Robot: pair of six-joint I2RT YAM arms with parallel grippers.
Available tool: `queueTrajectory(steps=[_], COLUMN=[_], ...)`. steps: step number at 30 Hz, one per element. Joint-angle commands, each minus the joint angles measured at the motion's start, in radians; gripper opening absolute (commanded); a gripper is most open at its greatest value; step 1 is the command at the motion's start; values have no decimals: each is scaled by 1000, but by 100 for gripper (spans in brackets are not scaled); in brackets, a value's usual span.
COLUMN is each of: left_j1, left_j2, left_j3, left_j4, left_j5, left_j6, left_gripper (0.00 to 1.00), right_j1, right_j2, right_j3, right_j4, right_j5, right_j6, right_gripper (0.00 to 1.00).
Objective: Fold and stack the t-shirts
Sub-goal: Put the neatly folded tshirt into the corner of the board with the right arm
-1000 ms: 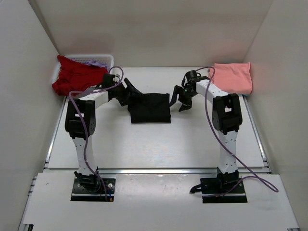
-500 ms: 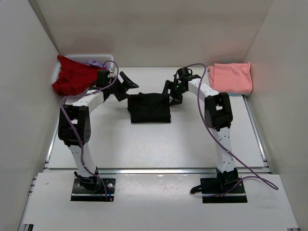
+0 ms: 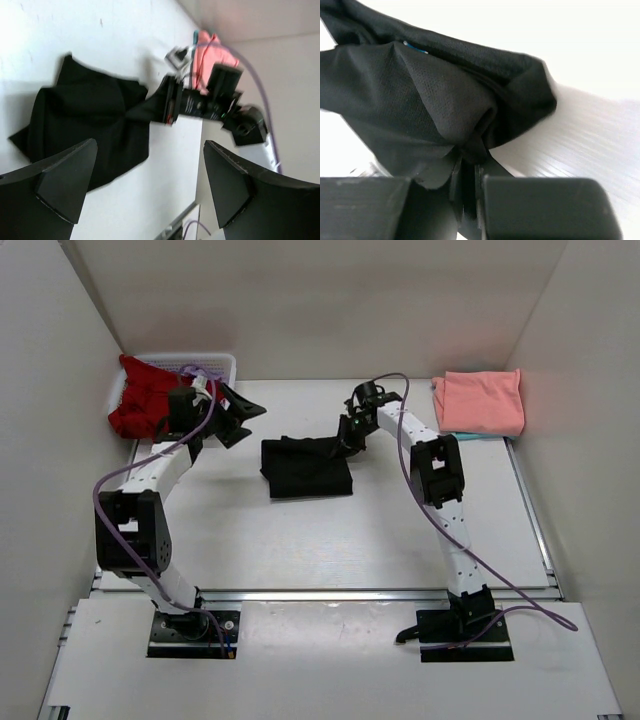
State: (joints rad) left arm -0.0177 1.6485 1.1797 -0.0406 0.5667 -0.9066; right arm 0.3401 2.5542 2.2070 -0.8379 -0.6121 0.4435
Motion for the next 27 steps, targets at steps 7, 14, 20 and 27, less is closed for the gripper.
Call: queueTrajectory(steps=[7,14,20,27], left_j1=[-125,-194,-212,-219], left_j2=[-167,-222,-225,-179], left_j3=[-207,-279,-321,-285], left_j4=[4,-88,-101,-117], left_j5=[21,-31,-34,-39], left_j6=[29,120,138,152], left_gripper=[98,99,99,98], right_j1=[-53,-144,-236,-367], right_j2=[-35,-29,-69,-193], right_j3=[300,381,436,422], right_j4=[-182,-158,-148,-144], right_j5=[693,836,804,758], right_j6=[-344,-433,-503,-532], right_gripper=[0,0,0,0])
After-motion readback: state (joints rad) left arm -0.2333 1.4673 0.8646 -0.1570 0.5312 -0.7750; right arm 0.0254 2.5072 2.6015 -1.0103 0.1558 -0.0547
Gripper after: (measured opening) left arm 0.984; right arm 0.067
